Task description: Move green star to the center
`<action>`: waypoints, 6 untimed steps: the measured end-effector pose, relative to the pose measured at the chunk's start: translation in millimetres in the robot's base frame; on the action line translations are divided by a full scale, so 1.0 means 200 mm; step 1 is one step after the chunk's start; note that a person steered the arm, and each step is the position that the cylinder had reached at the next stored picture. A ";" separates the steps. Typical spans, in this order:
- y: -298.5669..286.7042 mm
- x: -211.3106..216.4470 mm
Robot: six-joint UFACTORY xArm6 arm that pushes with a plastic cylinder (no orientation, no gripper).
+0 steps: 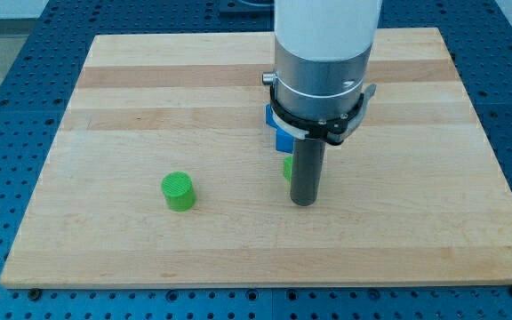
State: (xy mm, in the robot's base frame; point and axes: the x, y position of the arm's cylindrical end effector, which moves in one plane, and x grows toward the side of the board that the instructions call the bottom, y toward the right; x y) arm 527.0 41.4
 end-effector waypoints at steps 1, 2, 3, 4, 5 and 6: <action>-0.08 0.03; -0.18 0.03; -0.24 0.02; -0.23 -0.02; -0.17 -0.11; -0.03 -0.12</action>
